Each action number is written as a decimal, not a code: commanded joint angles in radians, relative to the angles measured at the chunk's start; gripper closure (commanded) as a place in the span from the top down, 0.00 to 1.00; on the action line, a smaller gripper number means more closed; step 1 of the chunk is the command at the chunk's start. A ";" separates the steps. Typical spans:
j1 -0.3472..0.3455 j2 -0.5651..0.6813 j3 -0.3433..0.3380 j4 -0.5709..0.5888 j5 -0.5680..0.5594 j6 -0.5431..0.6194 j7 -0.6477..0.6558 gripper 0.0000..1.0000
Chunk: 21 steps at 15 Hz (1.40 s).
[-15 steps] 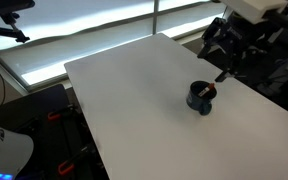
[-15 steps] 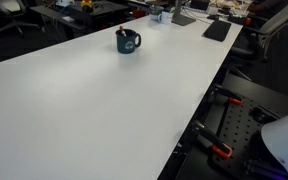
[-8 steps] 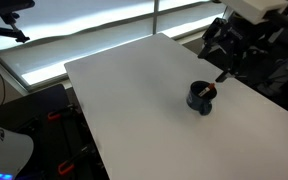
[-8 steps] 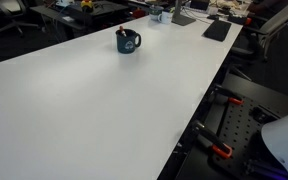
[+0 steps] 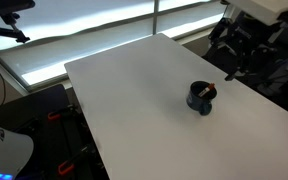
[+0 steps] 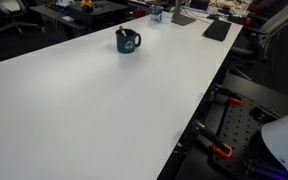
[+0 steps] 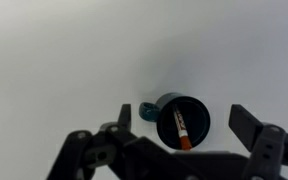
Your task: Remove the marker from the cup
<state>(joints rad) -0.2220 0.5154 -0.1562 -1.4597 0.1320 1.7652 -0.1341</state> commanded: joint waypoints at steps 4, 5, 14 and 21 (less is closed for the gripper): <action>-0.045 0.212 0.078 0.318 0.001 -0.156 -0.135 1.00; -0.034 0.135 0.064 0.198 -0.008 -0.082 -0.094 1.00; -0.050 0.216 0.081 0.305 -0.005 -0.118 -0.116 1.00; -0.075 0.399 0.083 0.569 -0.048 -0.166 -0.136 1.00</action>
<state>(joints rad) -0.2806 0.8117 -0.0887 -1.0485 0.1022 1.6548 -0.2538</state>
